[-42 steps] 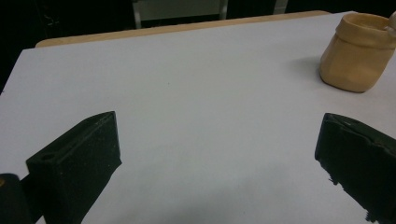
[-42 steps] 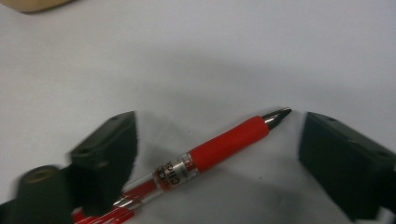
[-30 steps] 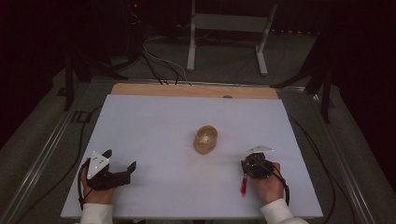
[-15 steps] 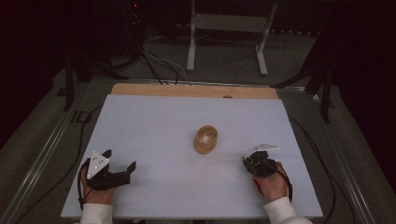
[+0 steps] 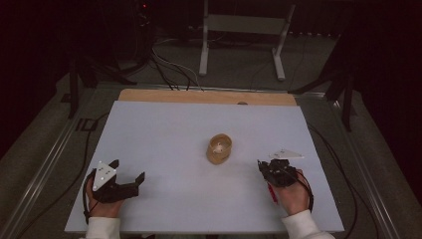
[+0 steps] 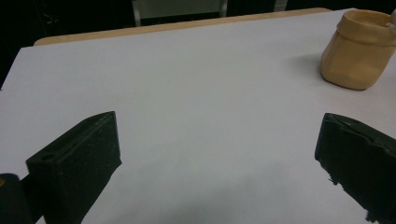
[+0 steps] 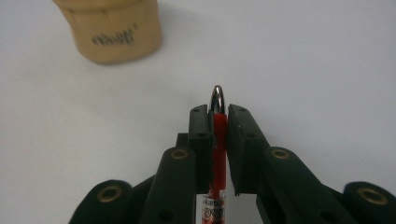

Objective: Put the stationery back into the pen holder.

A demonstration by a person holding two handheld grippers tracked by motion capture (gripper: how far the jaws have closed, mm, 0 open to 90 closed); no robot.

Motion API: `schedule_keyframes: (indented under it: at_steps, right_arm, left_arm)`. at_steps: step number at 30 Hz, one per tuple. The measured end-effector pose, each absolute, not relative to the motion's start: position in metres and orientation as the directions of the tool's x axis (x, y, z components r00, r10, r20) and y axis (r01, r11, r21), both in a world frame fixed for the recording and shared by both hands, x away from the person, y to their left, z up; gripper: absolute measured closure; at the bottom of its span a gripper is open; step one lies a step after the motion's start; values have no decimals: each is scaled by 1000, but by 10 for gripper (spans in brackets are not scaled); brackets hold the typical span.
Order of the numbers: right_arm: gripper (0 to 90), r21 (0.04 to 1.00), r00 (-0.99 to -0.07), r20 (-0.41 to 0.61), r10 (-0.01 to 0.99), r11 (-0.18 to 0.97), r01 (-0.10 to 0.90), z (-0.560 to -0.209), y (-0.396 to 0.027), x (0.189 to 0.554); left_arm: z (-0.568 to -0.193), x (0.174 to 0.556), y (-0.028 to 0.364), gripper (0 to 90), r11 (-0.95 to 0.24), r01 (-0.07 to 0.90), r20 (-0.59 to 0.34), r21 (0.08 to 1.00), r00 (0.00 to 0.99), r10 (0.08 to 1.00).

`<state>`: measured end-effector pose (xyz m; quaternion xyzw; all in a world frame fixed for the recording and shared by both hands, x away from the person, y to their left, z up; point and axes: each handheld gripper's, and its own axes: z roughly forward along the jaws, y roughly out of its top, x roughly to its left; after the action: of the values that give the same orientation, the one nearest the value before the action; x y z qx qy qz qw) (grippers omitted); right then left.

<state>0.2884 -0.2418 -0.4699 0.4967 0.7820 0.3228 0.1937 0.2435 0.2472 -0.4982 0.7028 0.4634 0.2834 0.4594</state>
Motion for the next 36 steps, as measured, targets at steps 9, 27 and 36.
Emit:
schedule_keyframes:
  at_steps: [9,27,36]
  right_arm:
    - [815,746,-446,9,895,291,599,-450,-236,289]
    - [815,782,-475,-24,880,312,539,-429,-219,308]
    - [815,807,-482,-39,875,313,502,-410,-208,324]
  left_arm:
    - [-498,244,247,7,-149,392,-28,908,411,911]
    - [-498,244,248,7,-149,392,-28,908,411,911]
    - [-498,244,248,7,-149,393,-29,907,412,911]
